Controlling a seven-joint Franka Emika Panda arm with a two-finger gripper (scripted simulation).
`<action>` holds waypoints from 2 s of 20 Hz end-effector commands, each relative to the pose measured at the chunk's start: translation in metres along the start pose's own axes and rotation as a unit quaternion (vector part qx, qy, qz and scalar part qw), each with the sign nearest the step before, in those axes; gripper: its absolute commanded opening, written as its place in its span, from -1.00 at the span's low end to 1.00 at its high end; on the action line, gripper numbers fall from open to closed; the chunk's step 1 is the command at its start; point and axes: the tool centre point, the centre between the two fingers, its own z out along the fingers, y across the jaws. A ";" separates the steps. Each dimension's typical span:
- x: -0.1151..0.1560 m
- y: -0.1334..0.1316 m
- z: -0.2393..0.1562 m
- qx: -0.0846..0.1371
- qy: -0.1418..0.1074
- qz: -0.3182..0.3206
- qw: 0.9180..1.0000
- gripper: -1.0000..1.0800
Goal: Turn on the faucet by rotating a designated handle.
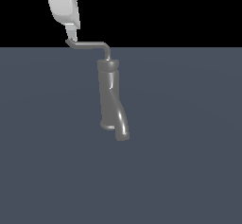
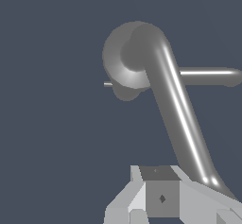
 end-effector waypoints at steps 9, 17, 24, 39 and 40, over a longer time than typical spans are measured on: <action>-0.001 0.024 0.000 -0.001 0.001 -0.002 1.000 -1.00; 0.018 0.048 0.000 -0.002 0.001 -0.002 1.000 -1.00; 0.036 0.070 0.000 -0.002 0.001 -0.001 1.000 -1.00; 0.091 0.086 -0.001 -0.002 0.001 -0.004 1.000 -1.00; 0.097 0.087 -0.001 -0.003 0.001 -0.003 1.000 -1.00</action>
